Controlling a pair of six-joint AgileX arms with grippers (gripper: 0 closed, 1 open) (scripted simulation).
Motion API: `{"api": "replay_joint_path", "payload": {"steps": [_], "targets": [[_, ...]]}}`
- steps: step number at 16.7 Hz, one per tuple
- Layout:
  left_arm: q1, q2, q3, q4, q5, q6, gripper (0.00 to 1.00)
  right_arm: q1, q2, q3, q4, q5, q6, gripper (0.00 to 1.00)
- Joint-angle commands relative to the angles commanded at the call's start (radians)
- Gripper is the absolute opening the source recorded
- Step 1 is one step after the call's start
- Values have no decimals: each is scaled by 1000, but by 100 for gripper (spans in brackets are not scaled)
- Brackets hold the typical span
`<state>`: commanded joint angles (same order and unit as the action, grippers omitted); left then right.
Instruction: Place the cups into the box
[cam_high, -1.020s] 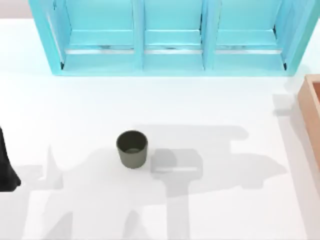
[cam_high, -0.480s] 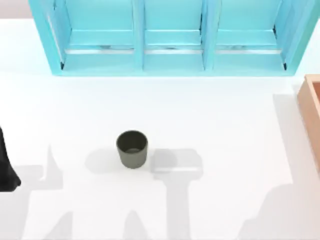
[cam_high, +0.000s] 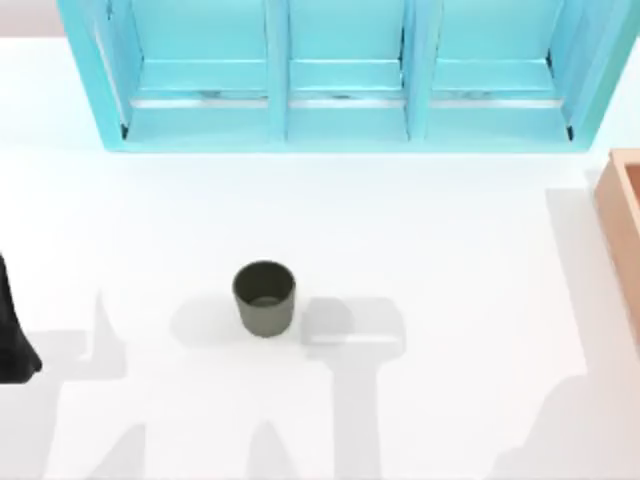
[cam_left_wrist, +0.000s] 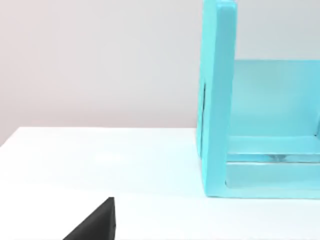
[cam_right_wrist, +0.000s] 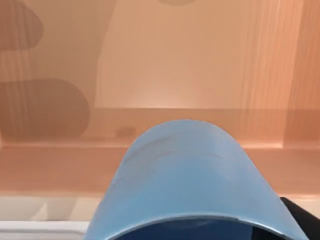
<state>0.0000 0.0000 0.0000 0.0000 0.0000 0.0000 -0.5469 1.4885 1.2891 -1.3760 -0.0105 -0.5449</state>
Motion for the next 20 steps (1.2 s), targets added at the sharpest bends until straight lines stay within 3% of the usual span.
{"api": "replay_joint_path", "payload": {"steps": [6, 11, 20], "targets": [[0, 0, 0, 0, 0, 0, 100, 23, -5, -217, 212, -1, 29, 0], [0, 0, 0, 0, 0, 0, 100, 26, -4, -243, 238, -2, 33, 0], [0, 0, 0, 0, 0, 0, 100, 26, -4, -243, 238, -2, 33, 68]]}}
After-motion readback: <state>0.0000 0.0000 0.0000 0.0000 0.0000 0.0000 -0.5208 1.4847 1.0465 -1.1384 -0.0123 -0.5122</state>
